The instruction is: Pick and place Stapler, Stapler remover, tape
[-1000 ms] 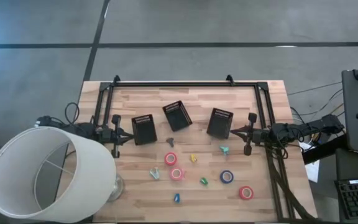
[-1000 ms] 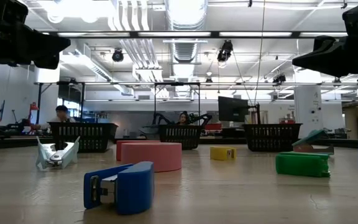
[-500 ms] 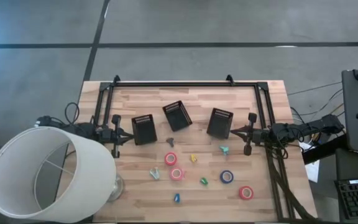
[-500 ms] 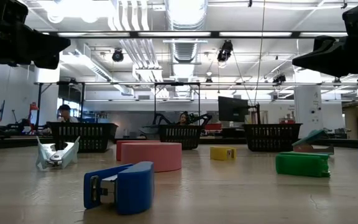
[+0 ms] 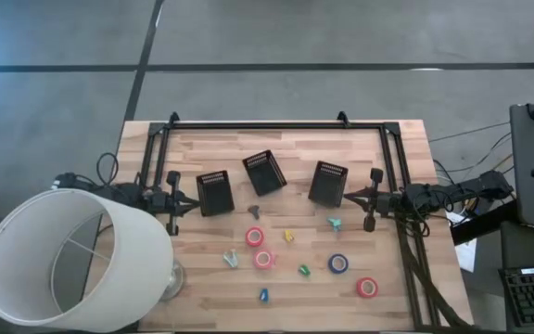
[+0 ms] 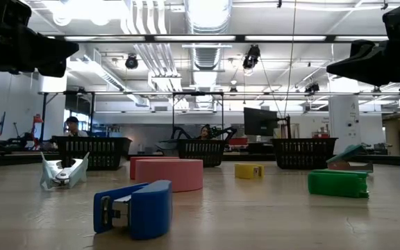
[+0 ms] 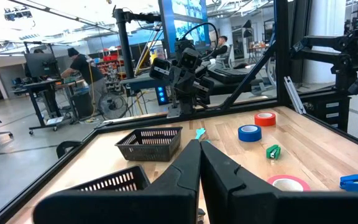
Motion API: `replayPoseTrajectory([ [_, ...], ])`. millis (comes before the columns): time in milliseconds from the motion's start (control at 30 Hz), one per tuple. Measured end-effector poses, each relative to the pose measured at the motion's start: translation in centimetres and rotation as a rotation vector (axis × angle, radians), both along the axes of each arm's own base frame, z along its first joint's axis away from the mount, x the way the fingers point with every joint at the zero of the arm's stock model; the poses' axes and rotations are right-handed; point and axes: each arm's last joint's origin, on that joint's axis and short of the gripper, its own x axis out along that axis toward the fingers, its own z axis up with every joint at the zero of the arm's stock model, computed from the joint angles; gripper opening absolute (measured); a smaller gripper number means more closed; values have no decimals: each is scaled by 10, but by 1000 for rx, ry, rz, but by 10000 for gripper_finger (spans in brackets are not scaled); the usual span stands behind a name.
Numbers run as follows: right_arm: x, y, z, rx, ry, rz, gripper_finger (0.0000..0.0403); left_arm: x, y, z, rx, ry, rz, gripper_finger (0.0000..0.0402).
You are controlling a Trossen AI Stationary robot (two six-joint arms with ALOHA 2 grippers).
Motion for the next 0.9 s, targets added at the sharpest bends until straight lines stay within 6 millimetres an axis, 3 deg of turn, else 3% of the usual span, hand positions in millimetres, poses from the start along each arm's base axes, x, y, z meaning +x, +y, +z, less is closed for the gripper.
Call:
replayPoseTrajectory([
  [900, 0, 0, 0, 0, 0, 0, 8, 0, 0, 0, 12, 1, 0, 14],
])
